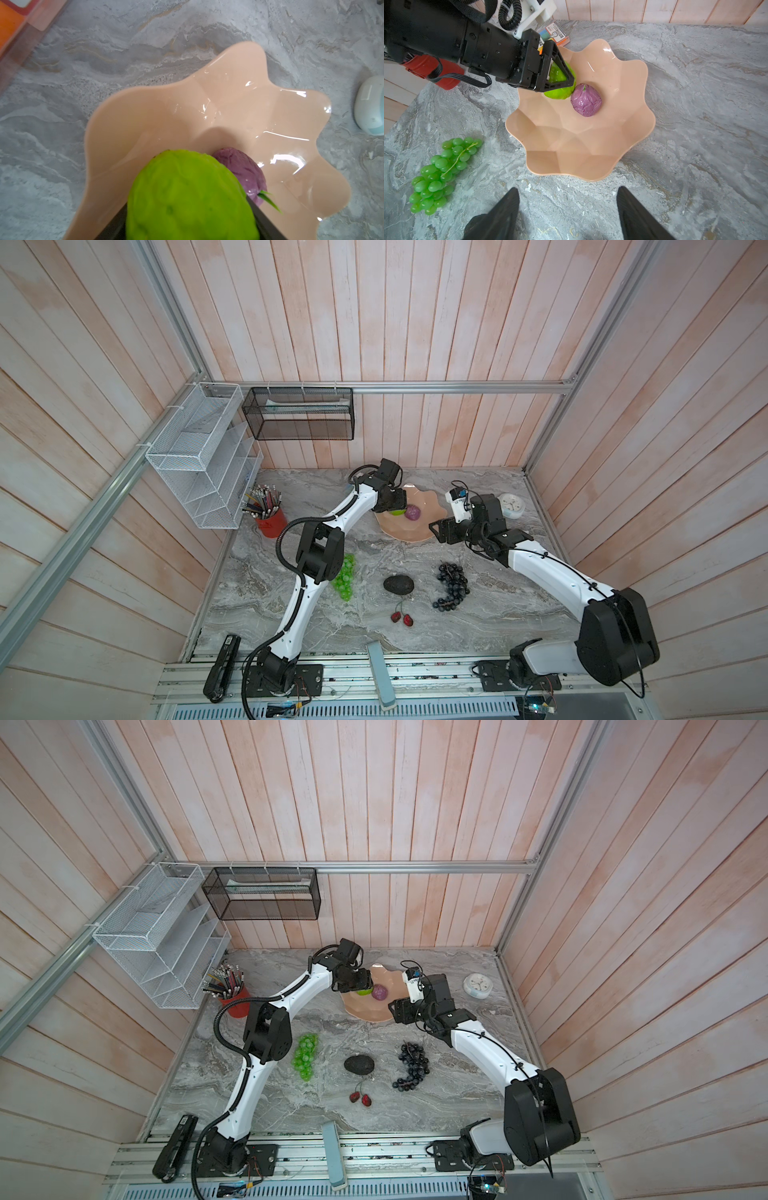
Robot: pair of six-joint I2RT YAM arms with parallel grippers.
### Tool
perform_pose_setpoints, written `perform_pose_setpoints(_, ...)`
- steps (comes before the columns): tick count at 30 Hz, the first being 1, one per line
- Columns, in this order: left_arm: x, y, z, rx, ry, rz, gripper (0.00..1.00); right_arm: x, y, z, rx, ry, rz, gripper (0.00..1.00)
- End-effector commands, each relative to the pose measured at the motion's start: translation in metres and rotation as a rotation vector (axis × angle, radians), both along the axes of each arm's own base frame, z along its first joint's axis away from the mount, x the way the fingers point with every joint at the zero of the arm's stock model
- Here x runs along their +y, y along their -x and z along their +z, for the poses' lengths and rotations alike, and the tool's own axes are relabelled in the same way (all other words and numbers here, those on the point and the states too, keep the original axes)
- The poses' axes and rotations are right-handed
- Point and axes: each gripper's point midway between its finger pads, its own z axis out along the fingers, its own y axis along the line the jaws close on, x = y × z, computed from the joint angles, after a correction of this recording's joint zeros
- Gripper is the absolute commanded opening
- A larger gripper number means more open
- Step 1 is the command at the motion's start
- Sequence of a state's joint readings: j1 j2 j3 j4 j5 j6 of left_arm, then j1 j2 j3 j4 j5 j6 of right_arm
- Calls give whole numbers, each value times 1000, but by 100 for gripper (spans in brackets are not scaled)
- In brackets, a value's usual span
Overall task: Place and organize the fake fruits in the fruit bowl
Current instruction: 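Lower the custard apple into the bowl beside the purple fruit and release, then grasp the dark avocado with the right gripper while the left gripper withdraws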
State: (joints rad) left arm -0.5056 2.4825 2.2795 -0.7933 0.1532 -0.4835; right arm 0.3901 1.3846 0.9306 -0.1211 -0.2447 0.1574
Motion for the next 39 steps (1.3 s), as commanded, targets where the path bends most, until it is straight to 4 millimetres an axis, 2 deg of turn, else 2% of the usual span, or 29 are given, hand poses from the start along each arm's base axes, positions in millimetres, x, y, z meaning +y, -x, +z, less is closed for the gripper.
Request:
perform_pose_setpoints(1, -5, 1, -21, 29, 19, 1, 54, -3, 0, -2, 13, 5, -8, 73)
perform_pose_setpoints(6, -11, 2, -23, 29, 31, -10, 62, -5, 4, -7, 31, 24, -6, 71)
perform_pose_setpoints(9, -14, 3, -20, 22, 37, -20, 69, -7, 6, -10, 35, 29, -15, 71)
perform_pose_setpoints(12, -17, 4, -16, 10, 42, -31, 73, -8, 6, -11, 38, 29, -20, 71)
perform_pose_setpoints(22, -18, 2, -5, -16, 52, -37, 80, -6, 4, -8, 32, 18, -18, 75)
perform_pose_setpoints(28, -15, 2, -11, -1, 55, -28, 82, -7, 6, -6, 28, 16, -20, 75)
perform_pose_setpoints(32, -15, 1, -7, -14, 58, -34, 87, -7, 7, -4, 26, 14, -21, 76)
perform_pose_setpoints(35, -15, -1, 8, -42, 70, -28, 87, -7, 6, -1, 21, 15, -22, 76)
perform_pose_setpoints(39, -11, -3, 42, -109, 80, -19, 87, -6, 5, 6, 14, 10, -21, 76)
